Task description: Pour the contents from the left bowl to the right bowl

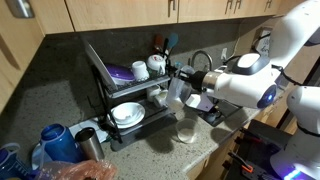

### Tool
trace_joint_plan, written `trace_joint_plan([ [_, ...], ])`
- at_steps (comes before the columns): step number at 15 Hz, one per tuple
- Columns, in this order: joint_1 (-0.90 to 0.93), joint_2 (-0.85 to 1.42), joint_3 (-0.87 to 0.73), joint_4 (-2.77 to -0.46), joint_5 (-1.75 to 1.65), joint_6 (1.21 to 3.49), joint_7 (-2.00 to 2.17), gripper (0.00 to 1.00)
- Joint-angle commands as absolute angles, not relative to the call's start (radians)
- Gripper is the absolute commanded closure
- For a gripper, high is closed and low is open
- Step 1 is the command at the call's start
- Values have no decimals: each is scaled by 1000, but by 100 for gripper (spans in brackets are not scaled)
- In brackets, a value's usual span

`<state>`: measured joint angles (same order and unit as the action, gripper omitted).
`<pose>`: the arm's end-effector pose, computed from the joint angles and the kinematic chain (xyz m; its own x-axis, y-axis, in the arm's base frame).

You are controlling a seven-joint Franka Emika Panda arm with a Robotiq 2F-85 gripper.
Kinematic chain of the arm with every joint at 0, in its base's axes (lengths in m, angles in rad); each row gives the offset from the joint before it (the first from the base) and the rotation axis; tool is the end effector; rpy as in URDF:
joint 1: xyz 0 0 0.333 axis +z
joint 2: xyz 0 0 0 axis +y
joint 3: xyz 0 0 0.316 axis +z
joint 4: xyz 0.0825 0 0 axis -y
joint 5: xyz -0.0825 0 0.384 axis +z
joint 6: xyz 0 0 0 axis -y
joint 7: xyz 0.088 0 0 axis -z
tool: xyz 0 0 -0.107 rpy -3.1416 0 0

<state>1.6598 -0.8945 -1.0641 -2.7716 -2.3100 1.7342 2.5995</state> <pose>0.3617 0.1834 0.3813 0.0523 -0.5706 0.8196 -0.2505 -0.8020 -0.5424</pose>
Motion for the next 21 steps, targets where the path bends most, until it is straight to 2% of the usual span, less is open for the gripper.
trace_joint_plan([
  [1,1658,-893,-1038,-2775,-2308,1713,2599,99],
  [13,1639,-910,-1045,-2774,-2319,1809,2599,99],
  [21,1581,-924,-1053,-2775,-2325,1962,2599,99],
])
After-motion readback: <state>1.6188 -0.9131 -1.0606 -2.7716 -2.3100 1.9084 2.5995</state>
